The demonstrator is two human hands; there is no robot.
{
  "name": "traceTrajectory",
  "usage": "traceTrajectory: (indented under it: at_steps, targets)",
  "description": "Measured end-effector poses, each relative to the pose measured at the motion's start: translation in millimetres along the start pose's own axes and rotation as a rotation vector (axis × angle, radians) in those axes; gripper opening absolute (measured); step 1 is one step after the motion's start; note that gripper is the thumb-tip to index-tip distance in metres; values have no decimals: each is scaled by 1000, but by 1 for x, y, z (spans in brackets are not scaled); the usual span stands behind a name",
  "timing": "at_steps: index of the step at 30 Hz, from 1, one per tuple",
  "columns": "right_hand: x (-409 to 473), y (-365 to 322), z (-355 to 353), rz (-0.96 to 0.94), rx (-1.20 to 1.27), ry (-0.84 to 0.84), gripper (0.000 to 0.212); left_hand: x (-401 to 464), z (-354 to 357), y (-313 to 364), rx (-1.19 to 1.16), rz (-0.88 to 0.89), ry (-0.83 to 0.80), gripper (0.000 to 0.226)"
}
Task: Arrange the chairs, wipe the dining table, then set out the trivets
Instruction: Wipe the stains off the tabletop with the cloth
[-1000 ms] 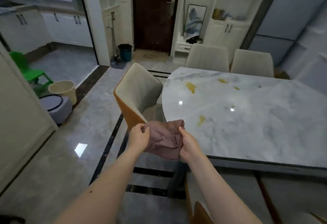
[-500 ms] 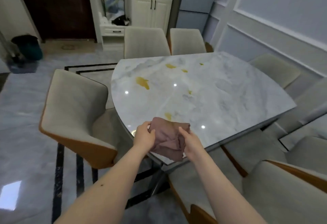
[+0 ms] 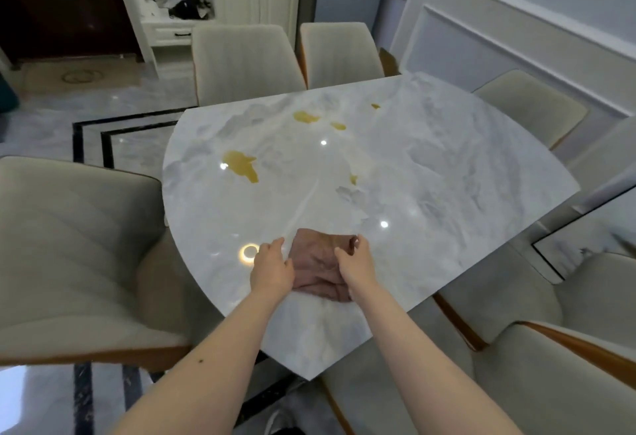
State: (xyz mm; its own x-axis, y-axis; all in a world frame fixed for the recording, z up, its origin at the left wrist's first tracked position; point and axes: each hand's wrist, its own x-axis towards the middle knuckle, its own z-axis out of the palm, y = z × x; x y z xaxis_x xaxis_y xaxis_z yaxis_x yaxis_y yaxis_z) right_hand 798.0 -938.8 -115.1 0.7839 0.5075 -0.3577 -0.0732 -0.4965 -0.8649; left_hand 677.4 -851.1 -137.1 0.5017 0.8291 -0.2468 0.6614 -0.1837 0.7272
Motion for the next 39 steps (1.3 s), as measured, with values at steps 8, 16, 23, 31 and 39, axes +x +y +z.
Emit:
traceTrajectory:
  at_steps: [8, 16, 23, 31, 39]
  targets:
    - [20, 39, 58, -134, -720, 82, 55, 30, 14, -44, 455, 181, 33, 51]
    - [63, 56, 106, -11, -930, 221, 82, 81, 10, -86, 560, 234, 92, 55]
    - [83, 46, 132, -240, -985, 203, 79, 98, 10, -96, 556, 264, 166, 59]
    - [72, 77, 61, -294, -1119, 87, 80, 97, 9, -97, 575, 253, 164, 60]
    - [87, 48, 124, -326, -1098, 121, 77, 99, 9, -100, 560, 266, 166, 57]
